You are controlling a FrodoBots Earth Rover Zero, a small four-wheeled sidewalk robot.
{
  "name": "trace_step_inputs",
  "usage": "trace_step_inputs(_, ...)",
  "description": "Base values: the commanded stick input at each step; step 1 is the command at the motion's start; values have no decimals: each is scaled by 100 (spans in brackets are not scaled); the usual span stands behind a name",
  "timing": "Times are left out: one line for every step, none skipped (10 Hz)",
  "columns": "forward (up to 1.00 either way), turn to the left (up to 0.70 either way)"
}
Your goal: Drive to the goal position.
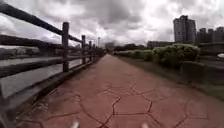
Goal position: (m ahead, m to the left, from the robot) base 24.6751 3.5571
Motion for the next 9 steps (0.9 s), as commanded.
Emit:
trace_step_inputs(70,0)
trace_step_inputs(70,0)
trace_step_inputs(70,0)
trace_step_inputs(70,0)
trace_step_inputs(70,0)
trace_step_inputs(70,0)
trace_step_inputs(70,0)
trace_step_inputs(70,0)
trace_step_inputs(70,0)
